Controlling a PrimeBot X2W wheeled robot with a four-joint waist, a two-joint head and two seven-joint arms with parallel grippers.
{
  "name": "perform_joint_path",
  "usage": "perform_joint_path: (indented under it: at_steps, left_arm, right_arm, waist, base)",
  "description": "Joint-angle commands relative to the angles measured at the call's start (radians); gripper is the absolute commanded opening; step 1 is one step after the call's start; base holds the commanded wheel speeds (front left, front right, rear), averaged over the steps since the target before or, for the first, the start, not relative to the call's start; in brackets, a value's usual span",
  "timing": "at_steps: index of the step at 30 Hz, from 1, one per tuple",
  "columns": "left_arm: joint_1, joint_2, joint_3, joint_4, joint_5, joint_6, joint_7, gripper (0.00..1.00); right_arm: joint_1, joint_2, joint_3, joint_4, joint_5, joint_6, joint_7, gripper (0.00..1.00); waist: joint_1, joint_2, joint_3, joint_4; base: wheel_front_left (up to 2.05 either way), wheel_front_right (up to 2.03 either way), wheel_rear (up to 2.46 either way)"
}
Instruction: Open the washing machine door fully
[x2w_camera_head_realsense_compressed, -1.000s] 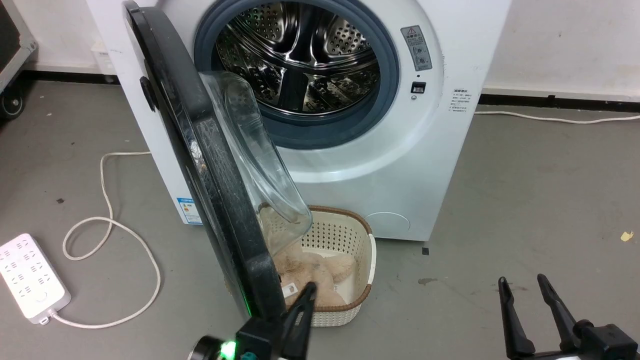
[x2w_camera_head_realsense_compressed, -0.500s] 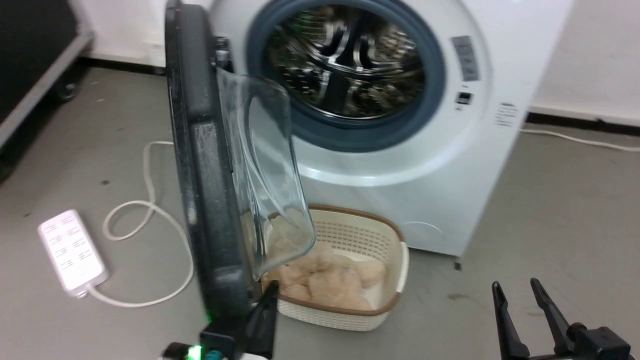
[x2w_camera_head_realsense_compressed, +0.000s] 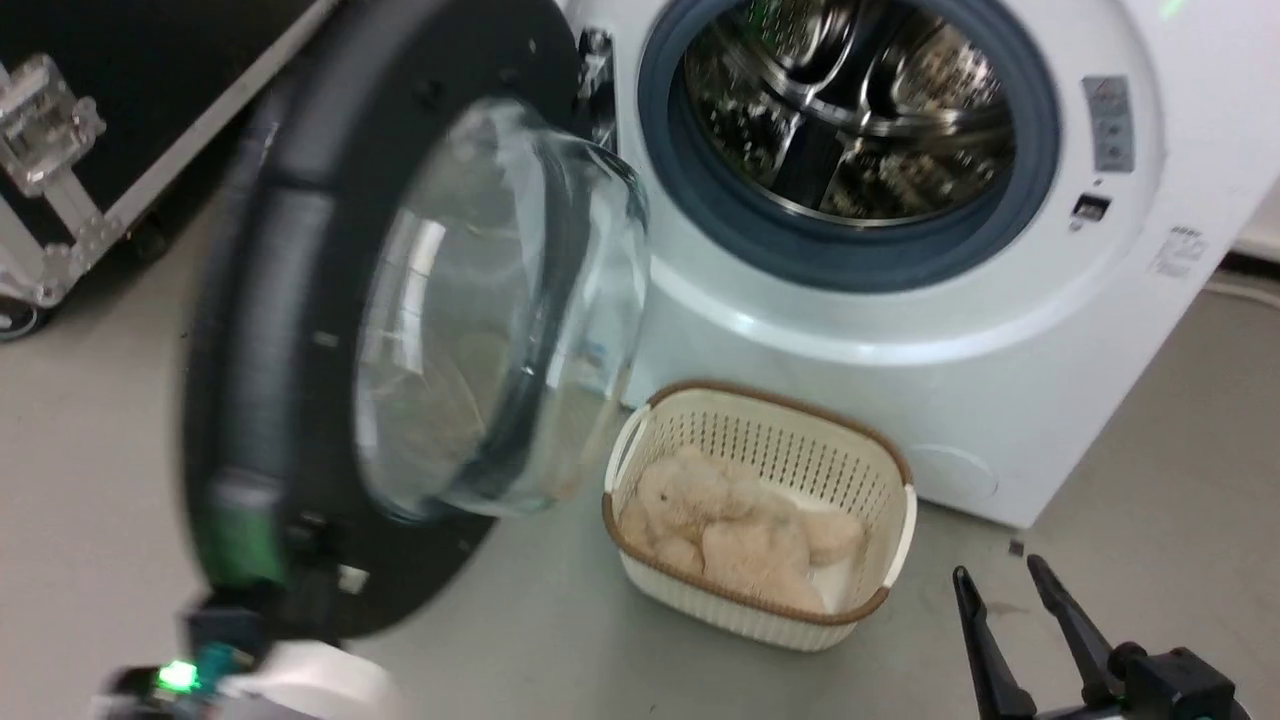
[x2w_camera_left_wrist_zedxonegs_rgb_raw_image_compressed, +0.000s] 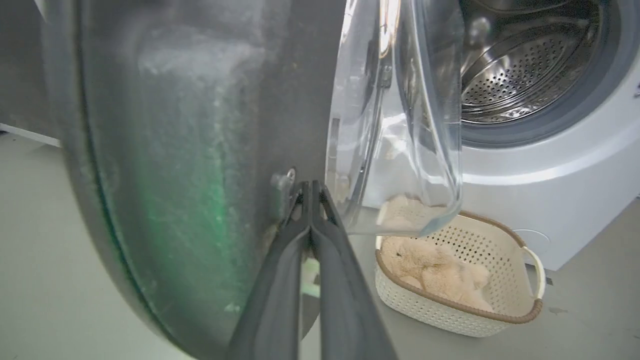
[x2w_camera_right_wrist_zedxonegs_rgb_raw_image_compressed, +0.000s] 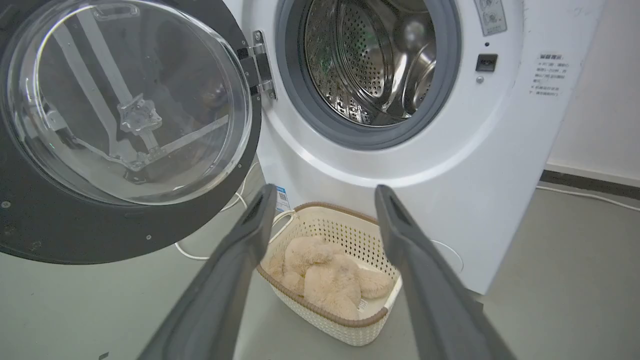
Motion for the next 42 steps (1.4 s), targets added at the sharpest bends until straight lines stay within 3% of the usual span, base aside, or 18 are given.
perform_joint_path:
  at_steps: [1, 8, 13, 22, 30, 35, 42]
  left_arm:
    - [-0.029, 0.022, 0.029, 0.004, -0.013, 0.003, 0.004, 0.0]
    - [-0.109, 0.123, 0.147, 0.089, -0.077, -0.017, 0.034, 0.0]
    - [-0.208, 0.222, 0.246, 0.225, -0.121, -0.032, 0.02, 0.0]
    - [-0.342, 0.301, 0.305, 0.458, -0.159, -0.068, -0.055, 0.0]
    - [-0.357, 0.28, 0.258, 0.485, -0.122, -0.092, -0.155, 0.0]
    - [-0.311, 0.214, 0.229, 0.385, -0.118, -0.109, -0.185, 0.0]
    - [-0.173, 0.083, 0.155, 0.177, -0.109, -0.097, -0.192, 0.0]
  right_arm:
    - [-0.021, 0.002, 0.001, -0.006, -0.008, 0.001, 0.005, 1.0]
    - [-0.047, 0.002, 0.003, -0.026, -0.037, 0.001, 0.024, 1.0]
    - [-0.069, 0.002, -0.007, -0.048, -0.056, 0.001, 0.038, 1.0]
    - [-0.089, 0.002, -0.019, -0.055, -0.063, 0.001, 0.042, 1.0]
    - [-0.094, 0.002, -0.043, -0.046, -0.063, 0.001, 0.031, 1.0]
    - [-0.088, 0.002, -0.066, -0.044, -0.059, 0.001, 0.016, 1.0]
    - [-0.071, 0.002, -0.073, -0.074, -0.069, 0.001, 0.003, 1.0]
  waist:
    - [-0.0001, 0.0, 0.028, 0.004]
    - [-0.0001, 0.0, 0.096, -0.021]
    - [-0.0001, 0.0, 0.154, -0.055]
    - [-0.0001, 0.0, 0.182, -0.085]
    - [-0.0001, 0.0, 0.144, -0.096]
    - [-0.0001, 0.0, 0.089, -0.114]
    - [-0.0001, 0.0, 0.009, -0.176]
  base:
    - [0.0, 0.0, 0.0]
    - [0.0, 0.0, 0.0]
    - [0.0, 0.0, 0.0]
    - [0.0, 0.0, 0.0]
    - [0.0, 0.0, 0.0]
    - [0.0, 0.0, 0.0]
    - [0.0, 0.0, 0.0]
